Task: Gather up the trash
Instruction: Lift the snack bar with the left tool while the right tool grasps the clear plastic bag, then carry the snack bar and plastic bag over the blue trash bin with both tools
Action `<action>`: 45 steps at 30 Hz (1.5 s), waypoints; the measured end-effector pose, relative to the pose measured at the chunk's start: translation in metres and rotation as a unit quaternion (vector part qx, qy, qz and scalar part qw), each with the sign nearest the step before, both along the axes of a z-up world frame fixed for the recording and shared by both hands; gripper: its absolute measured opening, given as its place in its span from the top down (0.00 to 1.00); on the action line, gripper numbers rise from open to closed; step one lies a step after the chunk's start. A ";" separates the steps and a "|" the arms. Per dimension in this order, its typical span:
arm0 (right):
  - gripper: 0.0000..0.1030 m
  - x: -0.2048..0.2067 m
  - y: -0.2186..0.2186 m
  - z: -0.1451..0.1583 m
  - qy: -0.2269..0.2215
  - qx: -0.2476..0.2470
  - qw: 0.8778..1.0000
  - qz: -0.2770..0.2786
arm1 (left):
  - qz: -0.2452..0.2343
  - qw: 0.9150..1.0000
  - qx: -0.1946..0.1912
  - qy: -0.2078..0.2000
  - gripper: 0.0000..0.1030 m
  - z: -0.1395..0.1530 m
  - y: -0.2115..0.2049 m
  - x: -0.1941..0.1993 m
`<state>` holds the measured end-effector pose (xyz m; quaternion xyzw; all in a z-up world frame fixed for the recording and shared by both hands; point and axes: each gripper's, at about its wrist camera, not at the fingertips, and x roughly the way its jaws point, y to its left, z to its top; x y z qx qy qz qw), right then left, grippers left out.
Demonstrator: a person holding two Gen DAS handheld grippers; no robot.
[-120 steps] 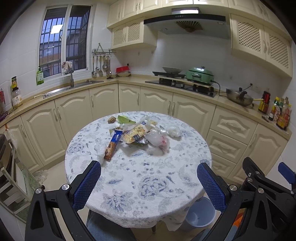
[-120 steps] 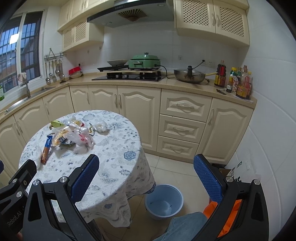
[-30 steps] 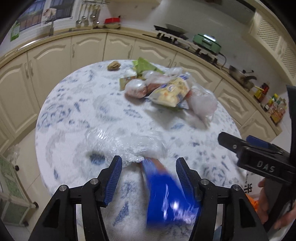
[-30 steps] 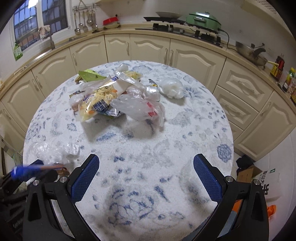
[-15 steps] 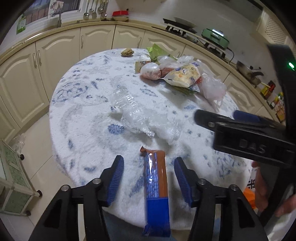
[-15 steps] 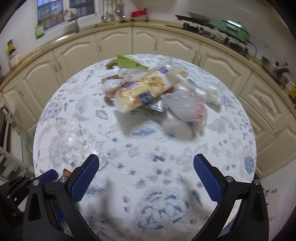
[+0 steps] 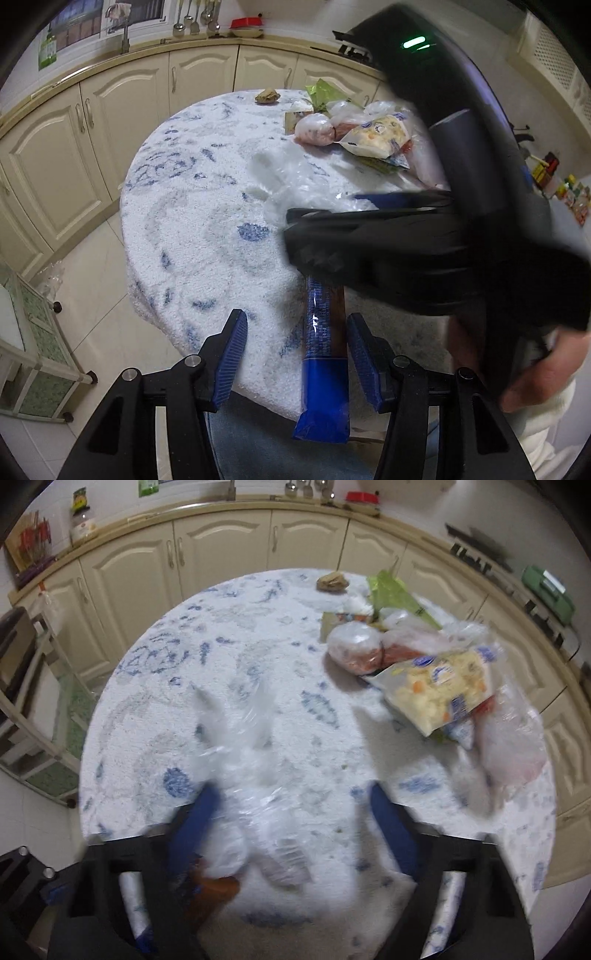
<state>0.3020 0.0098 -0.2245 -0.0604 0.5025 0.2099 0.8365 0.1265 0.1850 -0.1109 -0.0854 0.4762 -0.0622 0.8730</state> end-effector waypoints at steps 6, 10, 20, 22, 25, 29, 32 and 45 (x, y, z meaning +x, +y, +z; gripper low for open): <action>0.82 -0.012 -0.050 0.001 0.036 0.054 0.997 -0.048 | 0.009 1.000 0.011 0.000 0.52 0.003 -0.012 0.002; 0.82 -0.031 -0.086 0.006 0.044 0.076 0.993 -0.084 | 0.007 1.000 0.026 -0.004 0.75 0.002 -0.024 0.004; 0.82 -0.051 -0.117 0.016 0.034 0.083 0.989 -0.118 | -0.005 0.999 0.045 -0.020 0.85 -0.002 -0.049 0.013; 0.82 -0.052 -0.120 0.015 0.032 0.087 0.988 -0.122 | -0.012 0.998 0.050 -0.026 0.85 0.002 -0.054 0.015; 0.82 -0.056 -0.132 0.019 0.028 0.094 0.986 -0.132 | -0.024 0.998 0.054 -0.037 0.85 0.010 -0.067 0.016; 0.82 -0.064 -0.156 0.024 0.021 0.100 0.982 -0.156 | -0.049 0.996 0.056 -0.044 0.85 0.016 -0.090 0.019; 0.82 -0.071 -0.180 0.027 0.016 0.105 0.978 -0.181 | -0.072 0.995 0.058 -0.048 0.85 0.018 -0.113 0.024; 0.82 -0.125 -0.319 0.023 0.009 0.095 0.931 -0.353 | -0.228 0.971 0.040 -0.057 0.85 0.008 -0.248 0.054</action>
